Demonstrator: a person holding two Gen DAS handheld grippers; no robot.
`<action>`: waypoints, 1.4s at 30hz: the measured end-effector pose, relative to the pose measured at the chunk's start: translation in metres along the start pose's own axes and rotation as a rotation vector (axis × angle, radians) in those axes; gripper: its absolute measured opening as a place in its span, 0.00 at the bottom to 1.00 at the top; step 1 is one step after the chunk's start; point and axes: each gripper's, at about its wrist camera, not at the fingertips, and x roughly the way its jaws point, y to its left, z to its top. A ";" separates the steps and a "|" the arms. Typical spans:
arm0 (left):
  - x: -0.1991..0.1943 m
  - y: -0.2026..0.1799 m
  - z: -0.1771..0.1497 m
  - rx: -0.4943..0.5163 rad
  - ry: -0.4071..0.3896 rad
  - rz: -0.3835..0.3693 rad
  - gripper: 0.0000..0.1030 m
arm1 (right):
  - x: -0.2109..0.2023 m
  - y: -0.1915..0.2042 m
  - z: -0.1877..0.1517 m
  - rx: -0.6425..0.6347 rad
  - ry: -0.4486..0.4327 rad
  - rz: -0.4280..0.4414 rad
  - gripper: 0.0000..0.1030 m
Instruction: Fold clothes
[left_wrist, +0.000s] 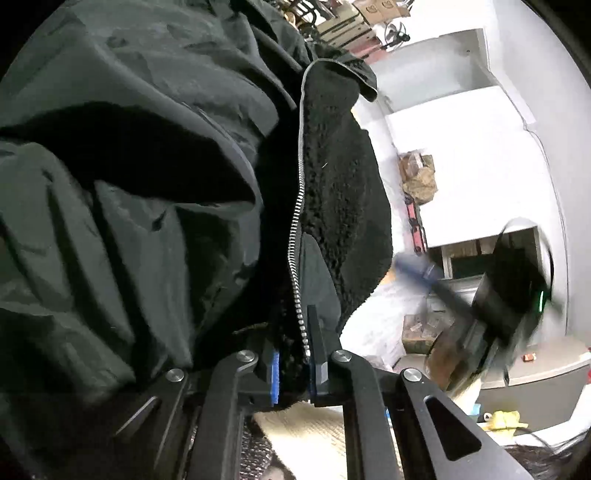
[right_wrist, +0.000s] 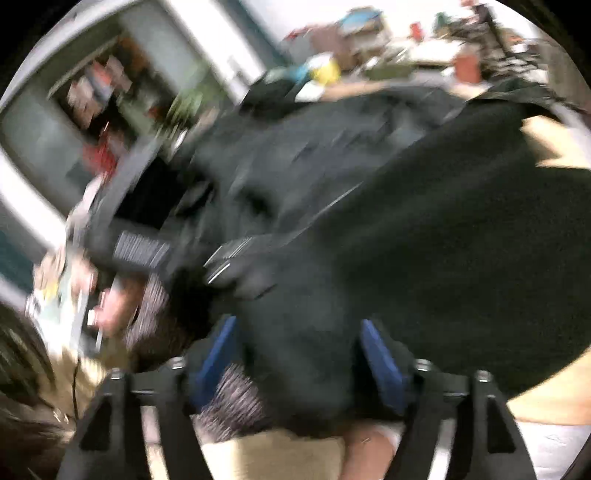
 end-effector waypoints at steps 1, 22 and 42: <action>0.000 0.000 0.000 0.002 0.002 0.016 0.10 | -0.008 -0.019 0.017 0.049 -0.030 -0.029 0.82; -0.016 -0.014 -0.012 0.050 0.009 0.091 0.10 | 0.110 -0.286 0.279 0.834 -0.106 -0.317 0.18; -0.091 0.054 -0.093 -0.234 -0.236 0.353 0.01 | 0.213 -0.028 0.382 0.153 -0.041 -0.123 0.65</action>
